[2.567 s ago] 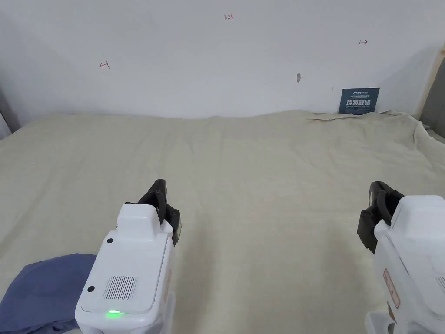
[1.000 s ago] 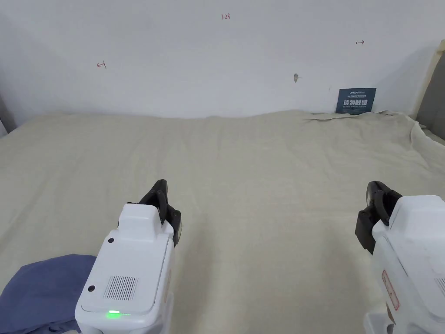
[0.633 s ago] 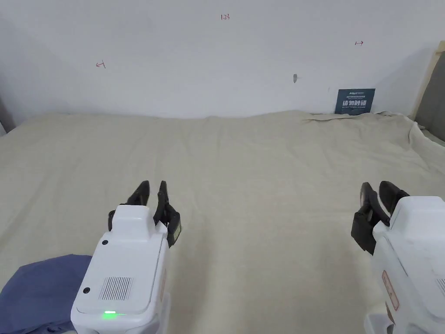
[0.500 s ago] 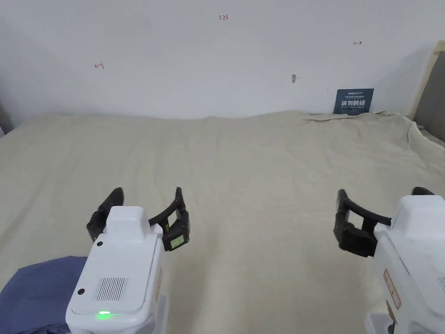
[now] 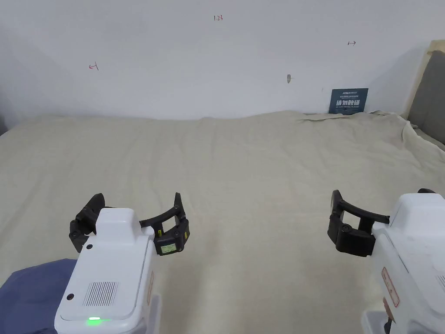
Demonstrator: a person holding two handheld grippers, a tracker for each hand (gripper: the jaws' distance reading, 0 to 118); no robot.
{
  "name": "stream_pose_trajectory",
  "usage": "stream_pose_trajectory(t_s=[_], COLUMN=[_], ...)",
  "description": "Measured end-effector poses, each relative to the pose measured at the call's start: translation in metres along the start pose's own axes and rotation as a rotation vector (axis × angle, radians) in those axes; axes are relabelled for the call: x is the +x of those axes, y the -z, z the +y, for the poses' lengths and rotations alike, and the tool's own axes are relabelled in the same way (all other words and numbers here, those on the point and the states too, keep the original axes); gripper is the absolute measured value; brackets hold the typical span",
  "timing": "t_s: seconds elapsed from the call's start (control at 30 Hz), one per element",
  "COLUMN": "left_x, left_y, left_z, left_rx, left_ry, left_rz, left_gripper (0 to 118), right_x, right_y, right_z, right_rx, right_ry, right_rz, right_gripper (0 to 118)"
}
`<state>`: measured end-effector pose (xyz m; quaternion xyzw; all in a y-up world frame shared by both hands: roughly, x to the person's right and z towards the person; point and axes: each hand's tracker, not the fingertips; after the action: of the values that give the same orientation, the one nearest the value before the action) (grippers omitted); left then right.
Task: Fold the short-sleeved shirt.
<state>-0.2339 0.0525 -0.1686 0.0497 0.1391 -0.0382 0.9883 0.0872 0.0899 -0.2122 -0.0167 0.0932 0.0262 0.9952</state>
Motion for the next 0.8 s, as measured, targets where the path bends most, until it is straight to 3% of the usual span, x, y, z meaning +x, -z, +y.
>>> stream_pose_trajectory(t_s=[0.8], left_x=[0.0004], left_y=[-0.0008], left_z=[0.0014], left_rx=[-0.001], left_ry=[0.000], left_rz=[0.004], left_gripper=[118], right_x=[0.0026], right_y=[-0.0005], right_z=[-0.0006], right_rx=[0.008], right_ry=[0.006], right_rz=[0.000], right_gripper=[113])
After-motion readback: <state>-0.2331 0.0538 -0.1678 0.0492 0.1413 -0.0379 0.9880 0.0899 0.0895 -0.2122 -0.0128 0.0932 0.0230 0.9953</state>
